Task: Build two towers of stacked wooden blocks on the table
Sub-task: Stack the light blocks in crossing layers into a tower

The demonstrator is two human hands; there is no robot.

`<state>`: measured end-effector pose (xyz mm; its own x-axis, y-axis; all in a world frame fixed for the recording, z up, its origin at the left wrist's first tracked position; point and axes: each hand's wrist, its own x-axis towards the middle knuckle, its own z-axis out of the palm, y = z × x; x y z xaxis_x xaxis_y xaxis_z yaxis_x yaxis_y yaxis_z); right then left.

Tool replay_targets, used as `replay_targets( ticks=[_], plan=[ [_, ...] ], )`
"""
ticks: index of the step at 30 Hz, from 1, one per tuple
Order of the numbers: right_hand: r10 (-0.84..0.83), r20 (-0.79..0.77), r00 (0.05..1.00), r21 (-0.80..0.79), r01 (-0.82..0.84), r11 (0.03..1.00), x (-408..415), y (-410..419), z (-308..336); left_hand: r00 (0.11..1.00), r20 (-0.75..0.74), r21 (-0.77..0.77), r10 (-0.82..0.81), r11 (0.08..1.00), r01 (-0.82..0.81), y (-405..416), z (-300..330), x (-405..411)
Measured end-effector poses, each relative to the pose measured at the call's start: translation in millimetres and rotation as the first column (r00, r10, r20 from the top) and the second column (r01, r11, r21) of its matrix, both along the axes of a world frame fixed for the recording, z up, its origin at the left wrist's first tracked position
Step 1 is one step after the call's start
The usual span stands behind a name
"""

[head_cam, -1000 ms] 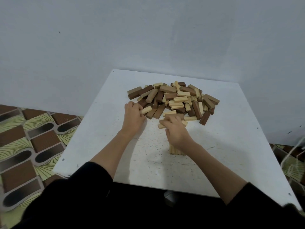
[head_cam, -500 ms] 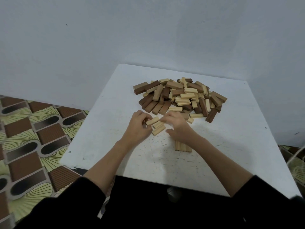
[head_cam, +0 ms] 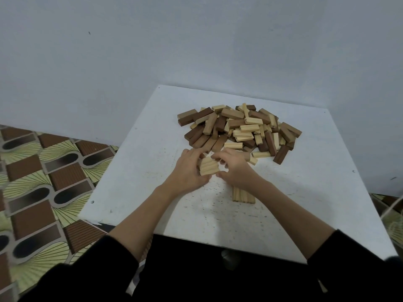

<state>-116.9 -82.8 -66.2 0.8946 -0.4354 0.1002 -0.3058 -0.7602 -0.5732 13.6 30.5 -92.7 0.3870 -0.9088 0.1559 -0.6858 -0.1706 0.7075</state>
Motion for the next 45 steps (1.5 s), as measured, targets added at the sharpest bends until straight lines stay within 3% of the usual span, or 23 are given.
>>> replay_targets(
  ticks=[7, 16, 45],
  plan=[
    [-0.080, 0.136, 0.987, 0.036, 0.075, 0.997, -1, 2, -10, 0.993, -0.097, -0.028, -0.073, 0.997, 0.071, 1, 0, 14],
    [-0.114, 0.079, 0.990, 0.084, 0.107, 0.991, 2, 4, -12, 0.970, -0.243, -0.070, -0.009, 0.998, -0.008, 8, 3, 10],
    [-0.053, 0.071, 0.996, 0.068, 0.048, 0.997, 3, 0, -15, 0.977, -0.213, -0.039, 0.018, 0.999, -0.027, 8, 0, 12]
  ],
)
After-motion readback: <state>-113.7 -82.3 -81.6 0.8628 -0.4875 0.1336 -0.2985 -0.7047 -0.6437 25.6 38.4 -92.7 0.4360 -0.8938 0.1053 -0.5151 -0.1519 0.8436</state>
